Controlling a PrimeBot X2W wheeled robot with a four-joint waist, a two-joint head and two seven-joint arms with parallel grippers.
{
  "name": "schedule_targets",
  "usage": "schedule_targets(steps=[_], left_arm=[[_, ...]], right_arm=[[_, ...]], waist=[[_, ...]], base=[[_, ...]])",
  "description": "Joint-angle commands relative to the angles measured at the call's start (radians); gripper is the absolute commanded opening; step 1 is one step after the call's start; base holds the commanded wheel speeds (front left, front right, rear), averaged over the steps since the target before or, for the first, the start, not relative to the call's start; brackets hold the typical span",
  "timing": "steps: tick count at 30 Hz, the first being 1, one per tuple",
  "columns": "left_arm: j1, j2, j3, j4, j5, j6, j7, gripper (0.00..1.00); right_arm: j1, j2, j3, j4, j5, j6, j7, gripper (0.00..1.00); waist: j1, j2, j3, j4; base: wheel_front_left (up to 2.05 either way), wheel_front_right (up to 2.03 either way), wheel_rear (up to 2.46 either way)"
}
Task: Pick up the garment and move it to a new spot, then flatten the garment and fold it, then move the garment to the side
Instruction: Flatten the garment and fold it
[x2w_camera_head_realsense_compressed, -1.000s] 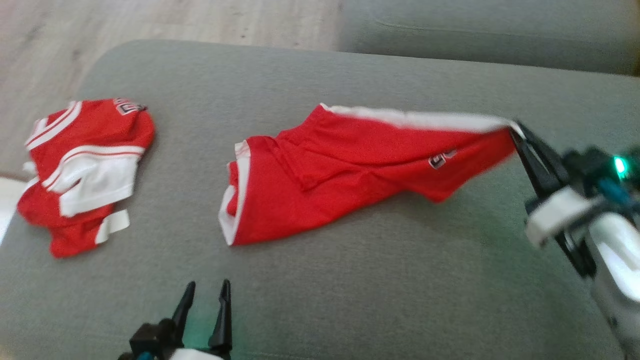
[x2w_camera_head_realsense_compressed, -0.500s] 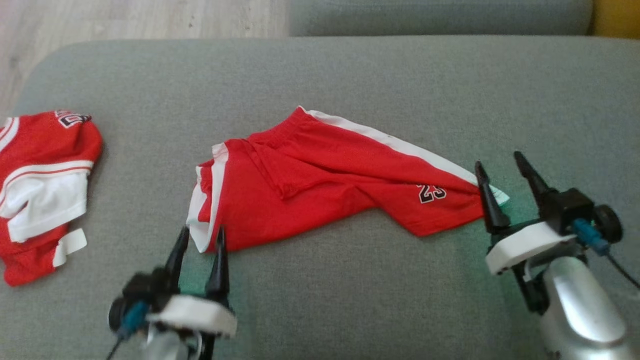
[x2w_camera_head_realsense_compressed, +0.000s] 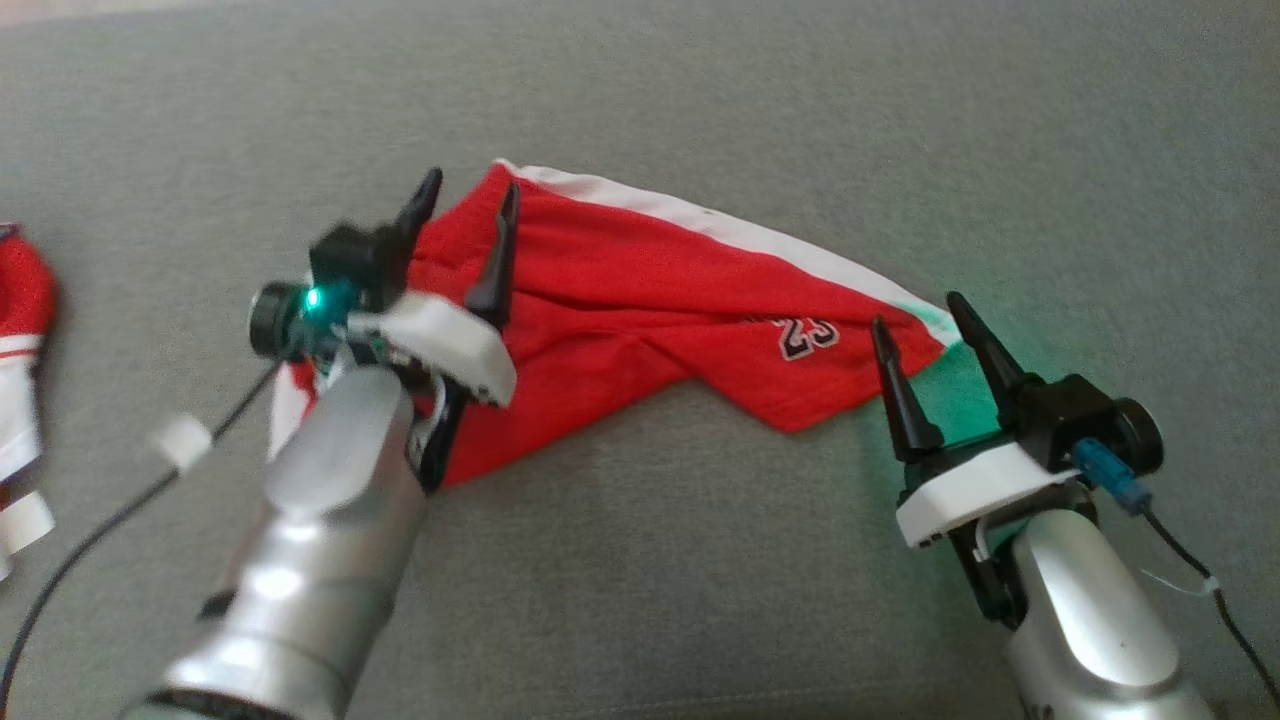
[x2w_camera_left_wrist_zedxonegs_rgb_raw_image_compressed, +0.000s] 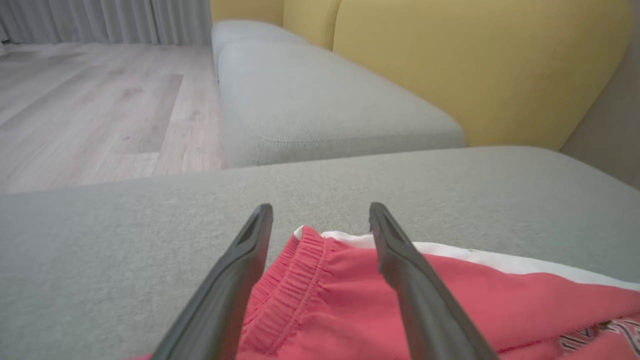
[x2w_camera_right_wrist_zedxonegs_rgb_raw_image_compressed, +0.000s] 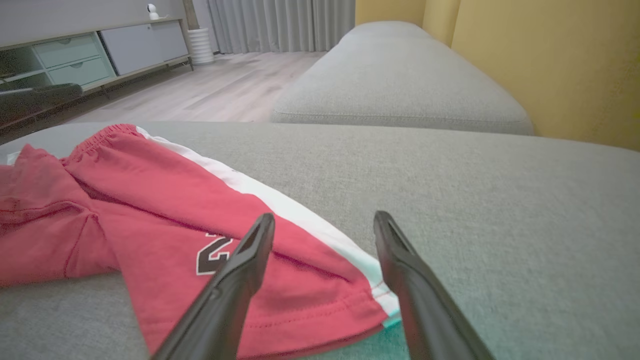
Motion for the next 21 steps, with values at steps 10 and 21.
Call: schedule_targets(steps=[10, 21], left_arm=[[-0.203, 0.015, 0.005, 0.257, -0.018, 0.034, 0.076, 1.0], [-0.139, 0.012, -0.084, 0.24, -0.099, -0.009, -0.008, 0.0]], right_arm=[[-0.018, 0.024, 0.007, -0.055, 0.014, 0.003, -0.004, 1.0], [0.01, 0.028, -0.001, -0.042, 0.027, 0.003, -0.004, 1.0]], waist=[[-0.0002, 0.0, 0.062, -0.085], [-0.0002, 0.0, -0.017, -0.006]], base=[[0.0, 0.0, 0.0], [0.0, 0.0, 0.0]])
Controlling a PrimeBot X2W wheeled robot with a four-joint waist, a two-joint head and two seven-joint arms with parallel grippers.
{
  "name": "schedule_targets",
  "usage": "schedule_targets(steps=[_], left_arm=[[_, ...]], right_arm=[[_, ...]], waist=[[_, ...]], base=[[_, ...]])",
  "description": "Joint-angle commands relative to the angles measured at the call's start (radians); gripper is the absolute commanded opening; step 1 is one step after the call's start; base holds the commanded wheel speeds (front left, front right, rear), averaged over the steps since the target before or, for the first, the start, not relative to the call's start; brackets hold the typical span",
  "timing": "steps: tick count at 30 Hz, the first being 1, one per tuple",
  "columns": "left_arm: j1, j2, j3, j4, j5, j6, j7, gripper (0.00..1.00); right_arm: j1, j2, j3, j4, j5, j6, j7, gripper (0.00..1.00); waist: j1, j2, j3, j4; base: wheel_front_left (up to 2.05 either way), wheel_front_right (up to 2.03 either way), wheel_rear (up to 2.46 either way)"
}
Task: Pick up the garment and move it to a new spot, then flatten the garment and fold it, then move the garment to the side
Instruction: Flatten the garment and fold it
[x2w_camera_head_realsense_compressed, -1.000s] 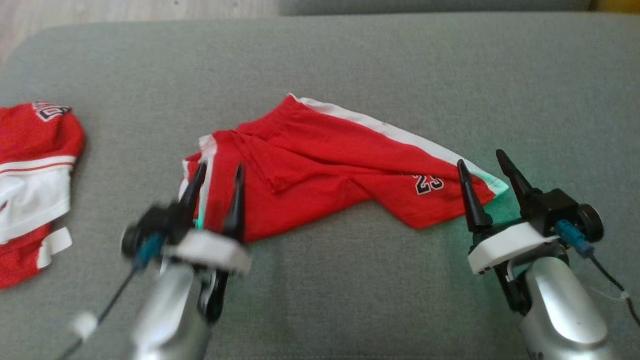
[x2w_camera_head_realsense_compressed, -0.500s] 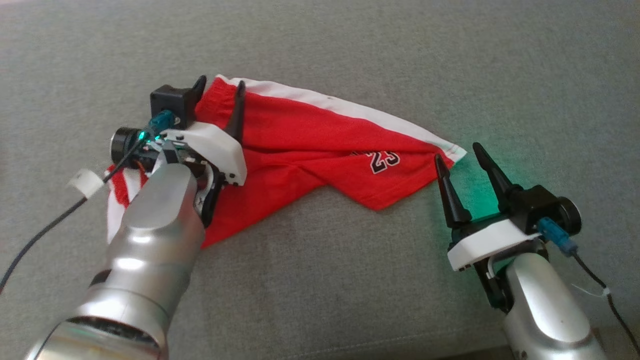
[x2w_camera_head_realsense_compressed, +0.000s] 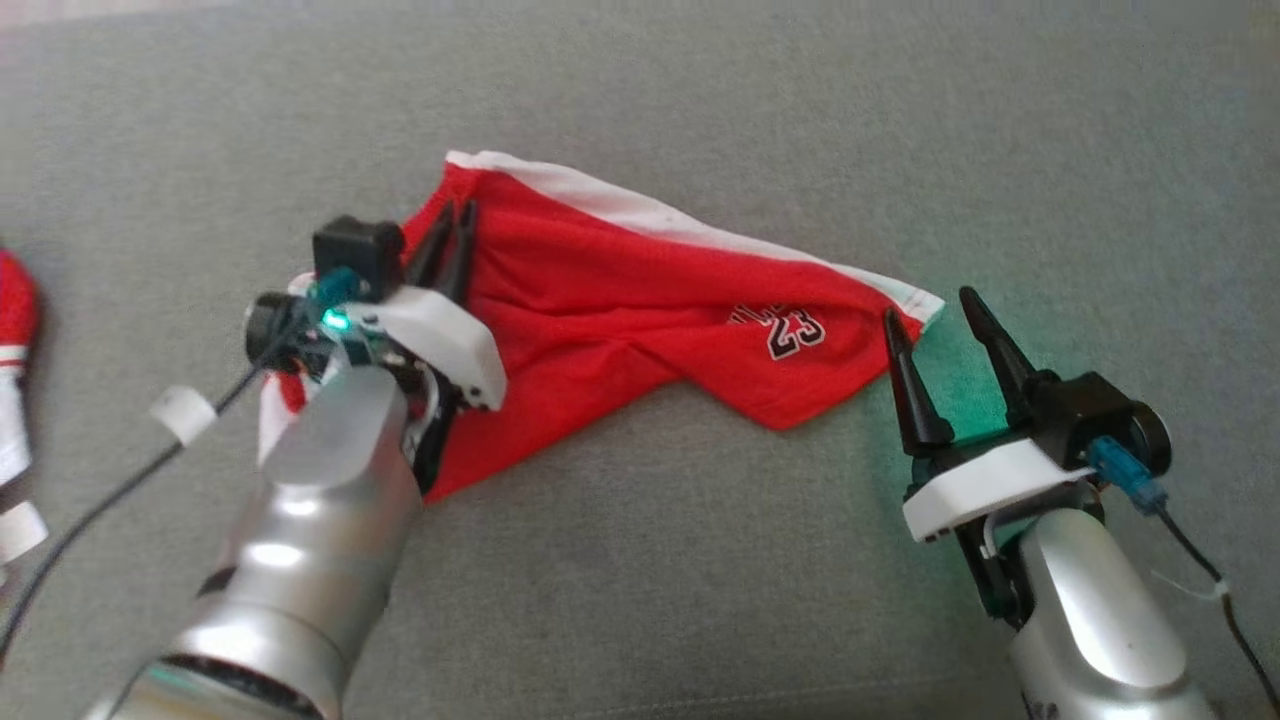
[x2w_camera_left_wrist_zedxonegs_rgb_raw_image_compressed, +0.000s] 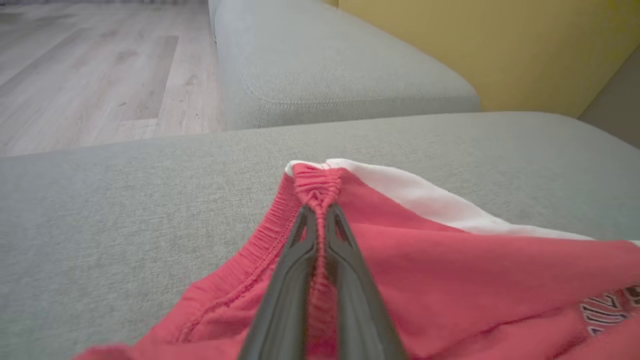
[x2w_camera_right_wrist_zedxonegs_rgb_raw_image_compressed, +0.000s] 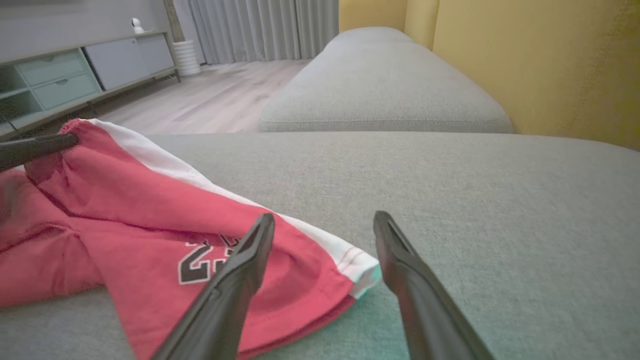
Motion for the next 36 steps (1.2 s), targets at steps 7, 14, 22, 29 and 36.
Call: schedule_targets(steps=[7, 14, 22, 29, 36], left_arm=[[0.15, 0.023, -0.067, -0.146, -0.074, -0.007, -0.045, 0.0], [0.337, 0.041, -0.012, -0.227, -0.104, 0.029, -0.048, 0.0], [0.489, 0.073, 0.126, -0.382, -0.077, 0.092, -0.048, 1.0], [0.618, 0.088, 0.284, -0.604, 0.058, 0.156, -0.048, 1.0], [0.717, 0.088, 0.351, -0.713, 0.201, 0.164, -0.048, 1.0]], right_arm=[[0.085, 0.014, -0.008, -0.002, 0.027, 0.003, -0.004, 1.0], [0.138, 0.015, 0.002, 0.0, 0.056, 0.003, -0.004, 1.0], [0.157, 0.015, 0.03, -0.002, 0.079, 0.003, -0.004, 1.0], [0.152, 0.015, 0.014, -0.07, 0.09, 0.003, -0.004, 1.0], [0.164, 0.015, -0.022, -0.142, 0.065, 0.003, -0.004, 1.0]], waist=[[0.0, 0.0, -0.154, 0.117], [0.0, 0.0, -0.213, 0.129], [0.0, 0.0, -0.232, 0.099], [0.0, 0.0, -0.252, 0.077], [0.0, 0.0, -0.273, 0.065]], base=[[0.0, 0.0, 0.0], [0.0, 0.0, 0.0], [0.0, 0.0, 0.0], [0.0, 0.0, 0.0], [0.0, 0.0, 0.0]])
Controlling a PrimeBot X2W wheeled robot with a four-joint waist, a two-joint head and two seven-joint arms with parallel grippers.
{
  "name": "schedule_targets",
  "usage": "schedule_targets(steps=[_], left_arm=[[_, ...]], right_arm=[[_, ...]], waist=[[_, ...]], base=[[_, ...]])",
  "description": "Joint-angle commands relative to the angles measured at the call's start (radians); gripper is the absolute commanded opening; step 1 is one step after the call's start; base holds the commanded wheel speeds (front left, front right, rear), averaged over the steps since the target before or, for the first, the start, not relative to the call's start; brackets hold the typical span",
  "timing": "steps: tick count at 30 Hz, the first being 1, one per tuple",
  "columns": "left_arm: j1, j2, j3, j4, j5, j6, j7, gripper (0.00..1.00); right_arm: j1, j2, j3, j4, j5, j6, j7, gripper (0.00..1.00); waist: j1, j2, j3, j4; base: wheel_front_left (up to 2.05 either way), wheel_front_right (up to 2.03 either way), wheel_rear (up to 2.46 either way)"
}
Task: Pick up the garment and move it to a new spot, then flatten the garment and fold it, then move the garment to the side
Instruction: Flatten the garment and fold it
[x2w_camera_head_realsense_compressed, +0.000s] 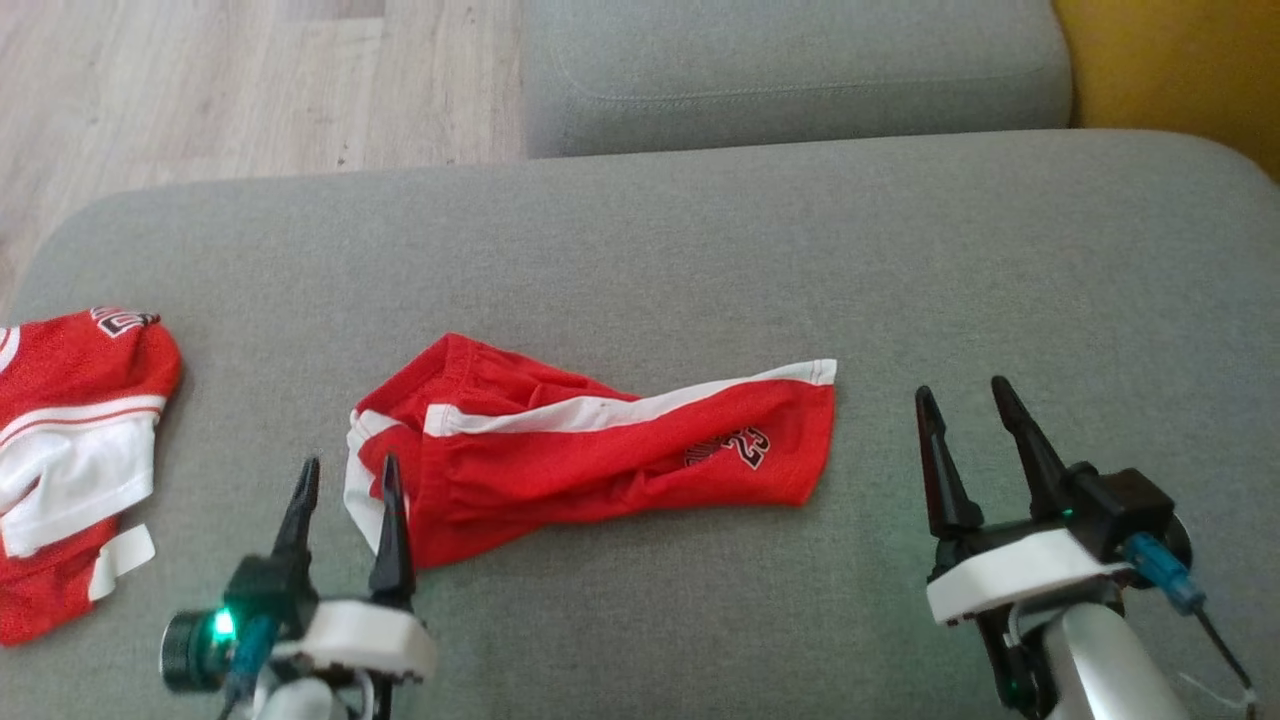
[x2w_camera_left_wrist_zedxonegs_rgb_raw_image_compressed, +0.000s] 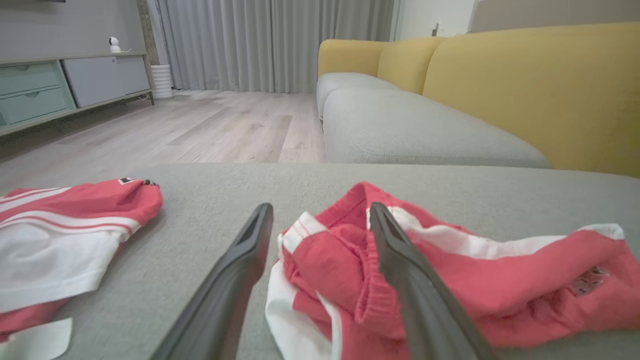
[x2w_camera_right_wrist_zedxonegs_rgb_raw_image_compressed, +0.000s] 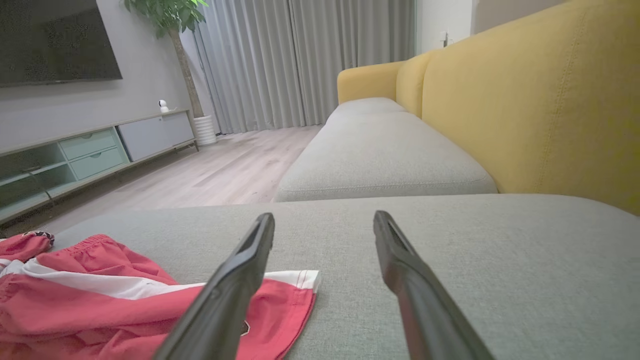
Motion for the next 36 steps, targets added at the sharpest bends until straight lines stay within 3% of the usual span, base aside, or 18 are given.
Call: schedule_targets(steps=[1, 9, 20, 28, 36], left_arm=[[-0.009, 0.016, 0.042, -0.034, 0.015, 0.004, -0.01, 1.0], [0.068, -0.012, 0.088, -0.019, 0.067, -0.032, -0.01, 1.0], [0.023, -0.04, 0.13, -0.013, 0.077, -0.076, -0.01, 1.0], [-0.105, -0.046, 0.069, 0.098, -0.034, -0.153, -0.01, 1.0], [-0.291, -0.04, -0.051, 0.302, -0.186, -0.17, 0.023, 1.0]], right_arm=[[-0.014, 0.002, 0.019, -0.028, -0.01, 0.003, -0.004, 1.0], [0.012, 0.002, 0.03, 0.042, -0.021, 0.003, -0.004, 1.0], [-0.004, 0.002, 0.031, 0.061, -0.027, 0.003, -0.004, 1.0], [0.003, 0.002, 0.032, 0.081, -0.031, 0.003, -0.004, 1.0], [-0.006, 0.002, 0.051, 0.086, -0.022, 0.003, -0.004, 1.0]], waist=[[0.0, -0.0001, -0.006, -0.002], [0.0, -0.0001, -0.019, 0.002], [0.0, -0.0001, 0.006, -0.002], [0.0, -0.0001, 0.03, 0.004], [0.0, -0.0001, 0.051, -0.012]], base=[[0.0, 0.0, 0.0], [0.0, 0.0, 0.0], [0.0, 0.0, 0.0], [0.0, 0.0, 0.0], [0.0, 0.0, 0.0]])
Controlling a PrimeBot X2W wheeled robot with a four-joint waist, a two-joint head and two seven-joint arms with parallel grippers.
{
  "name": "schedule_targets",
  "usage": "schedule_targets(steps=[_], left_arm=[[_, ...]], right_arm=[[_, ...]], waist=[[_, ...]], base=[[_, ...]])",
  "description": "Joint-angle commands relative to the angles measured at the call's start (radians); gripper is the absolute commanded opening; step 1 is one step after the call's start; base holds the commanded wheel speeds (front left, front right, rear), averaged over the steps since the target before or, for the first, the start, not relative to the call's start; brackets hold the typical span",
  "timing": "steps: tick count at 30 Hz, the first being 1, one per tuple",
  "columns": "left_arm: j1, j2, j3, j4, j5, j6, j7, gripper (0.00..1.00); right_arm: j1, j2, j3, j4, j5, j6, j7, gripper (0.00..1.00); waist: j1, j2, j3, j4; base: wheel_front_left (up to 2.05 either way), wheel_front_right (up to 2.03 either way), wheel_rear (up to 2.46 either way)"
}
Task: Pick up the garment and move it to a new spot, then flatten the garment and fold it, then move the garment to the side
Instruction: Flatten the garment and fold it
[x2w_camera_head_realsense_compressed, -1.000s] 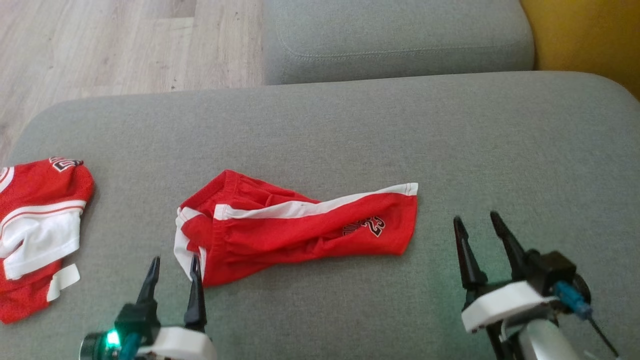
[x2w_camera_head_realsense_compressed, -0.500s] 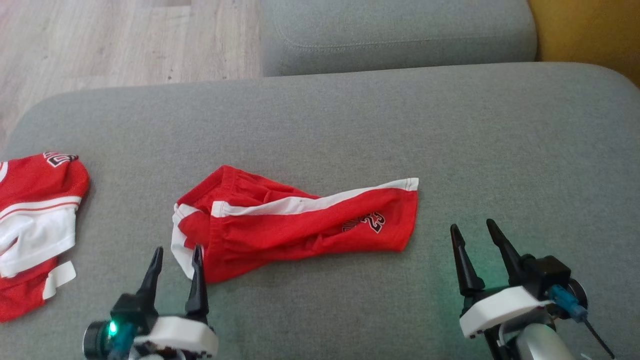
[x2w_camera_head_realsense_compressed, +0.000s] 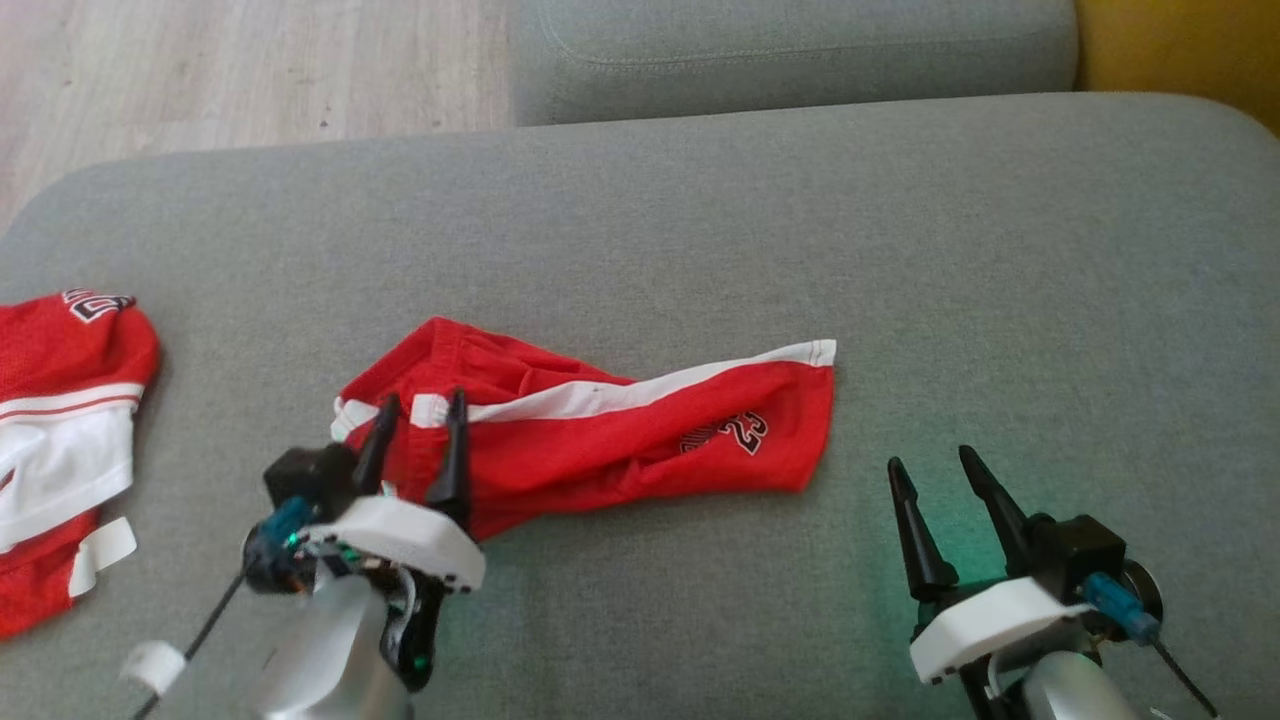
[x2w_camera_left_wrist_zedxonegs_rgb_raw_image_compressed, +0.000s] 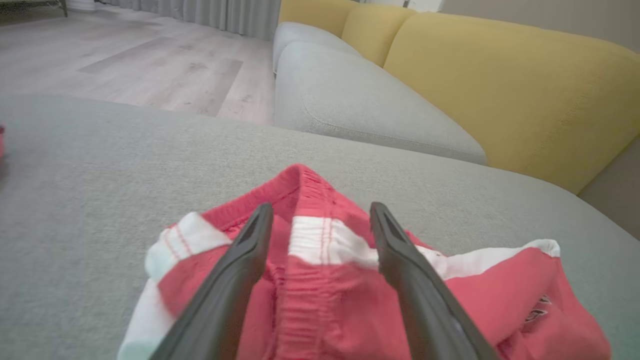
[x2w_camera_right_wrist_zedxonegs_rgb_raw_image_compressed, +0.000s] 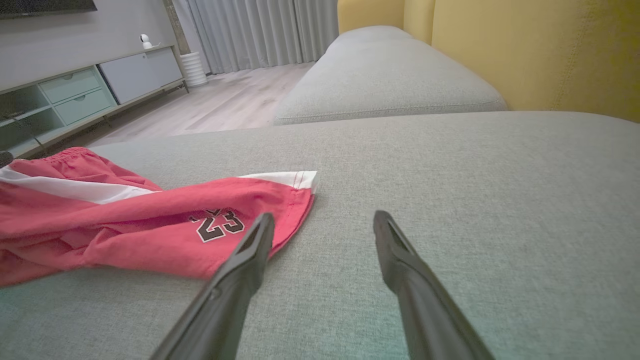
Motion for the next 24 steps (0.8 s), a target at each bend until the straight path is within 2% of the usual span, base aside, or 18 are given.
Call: schedule_targets(steps=[1, 4, 8, 14, 22, 24], left_arm=[[-0.06, 0.021, -0.006, 0.002, -0.038, -0.001, 0.005, 1.0], [-0.091, 0.051, -0.063, 0.032, -0.128, -0.001, 0.03, 1.0], [-0.098, 0.063, -0.095, 0.034, -0.207, -0.002, 0.041, 1.0], [-0.089, 0.092, -0.201, -0.02, -0.392, -0.002, 0.09, 1.0], [-0.086, 0.149, -0.307, -0.092, -0.529, -0.002, 0.058, 1.0], [-0.083, 0.162, -0.336, -0.101, -0.561, -0.002, 0.068, 0.87]], right_arm=[[-0.044, 0.0, 0.02, -0.025, 0.006, 0.003, -0.004, 1.0], [-0.043, 0.0, 0.013, -0.022, 0.007, 0.003, -0.004, 1.0], [-0.041, 0.0, 0.008, -0.022, 0.008, 0.003, -0.004, 1.0], [-0.041, 0.0, 0.014, -0.021, 0.018, 0.003, -0.004, 1.0], [-0.036, 0.0, 0.023, -0.023, 0.024, 0.003, -0.004, 1.0], [-0.034, 0.0, 0.023, -0.019, 0.025, 0.003, -0.004, 1.0]], waist=[[-0.0001, -0.0001, 0.004, -0.004], [-0.0001, -0.0001, 0.011, -0.008], [-0.0001, -0.0001, 0.013, -0.006], [-0.0001, -0.0001, 0.011, 0.0], [-0.0001, -0.0001, 0.007, 0.004], [-0.0001, -0.0001, 0.008, 0.005]], base=[[0.0, 0.0, 0.0], [0.0, 0.0, 0.0], [0.0, 0.0, 0.0], [0.0, 0.0, 0.0], [0.0, 0.0, 0.0], [0.0, 0.0, 0.0]])
